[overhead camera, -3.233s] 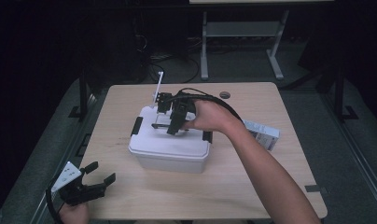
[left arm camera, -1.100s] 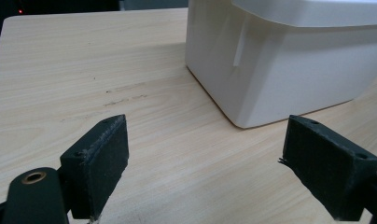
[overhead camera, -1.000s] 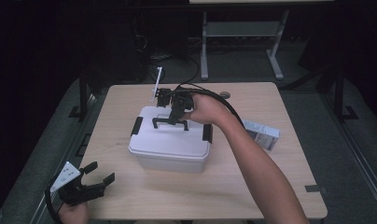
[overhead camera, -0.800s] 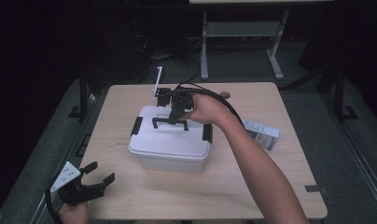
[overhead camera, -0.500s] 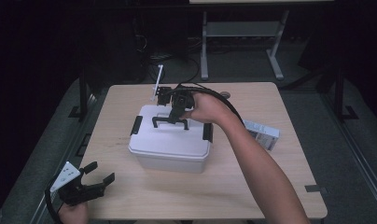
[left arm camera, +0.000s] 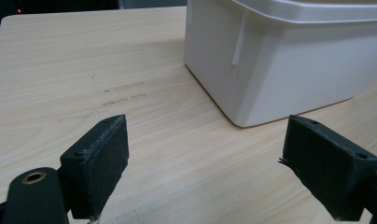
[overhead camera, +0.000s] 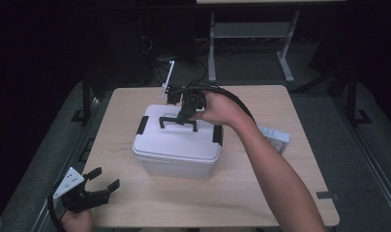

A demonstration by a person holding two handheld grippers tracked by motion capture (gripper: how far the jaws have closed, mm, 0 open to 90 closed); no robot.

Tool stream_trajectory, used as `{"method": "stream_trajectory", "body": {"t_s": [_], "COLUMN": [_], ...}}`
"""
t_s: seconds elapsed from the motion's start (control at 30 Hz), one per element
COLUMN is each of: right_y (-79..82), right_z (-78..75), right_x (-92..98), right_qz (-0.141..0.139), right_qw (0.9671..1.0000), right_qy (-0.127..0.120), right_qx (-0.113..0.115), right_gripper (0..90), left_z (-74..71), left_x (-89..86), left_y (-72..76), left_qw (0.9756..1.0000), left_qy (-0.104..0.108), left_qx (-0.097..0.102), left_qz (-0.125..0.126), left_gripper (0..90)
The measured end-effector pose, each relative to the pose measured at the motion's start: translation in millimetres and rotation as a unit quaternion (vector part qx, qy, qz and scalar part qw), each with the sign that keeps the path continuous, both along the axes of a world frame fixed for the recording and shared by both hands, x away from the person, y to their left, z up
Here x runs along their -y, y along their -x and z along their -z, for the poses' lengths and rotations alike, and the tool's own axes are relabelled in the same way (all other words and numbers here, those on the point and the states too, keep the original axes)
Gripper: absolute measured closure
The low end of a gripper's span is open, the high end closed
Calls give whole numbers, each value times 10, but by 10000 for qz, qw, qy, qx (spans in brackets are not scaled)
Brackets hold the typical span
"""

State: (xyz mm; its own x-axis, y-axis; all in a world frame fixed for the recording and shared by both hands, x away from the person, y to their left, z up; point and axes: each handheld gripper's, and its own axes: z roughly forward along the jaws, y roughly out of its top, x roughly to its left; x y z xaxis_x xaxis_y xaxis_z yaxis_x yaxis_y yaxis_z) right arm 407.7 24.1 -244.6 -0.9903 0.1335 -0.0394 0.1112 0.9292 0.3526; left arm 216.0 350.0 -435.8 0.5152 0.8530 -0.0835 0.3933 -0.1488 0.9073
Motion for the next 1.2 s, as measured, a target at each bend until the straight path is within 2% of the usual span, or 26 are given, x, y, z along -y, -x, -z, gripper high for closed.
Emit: {"method": "stream_trajectory", "body": {"t_s": [0.63, 1.2], "right_y": [164, 296], "right_z": [-319, -491], "right_x": [334, 571], "right_qz": [144, 255], "right_qw": [9996, 9989], "right_qy": [-184, -234], "right_qx": [156, 301], "right_gripper": [846, 846], "left_z": [-3, 3], "left_x": [15, 49], "left_y": [2, -8], "left_qw": [10000, 10000], "left_qy": [-52, -74], "left_qx": [9, -14], "left_qz": [33, 54], "left_gripper": [135, 135]}}
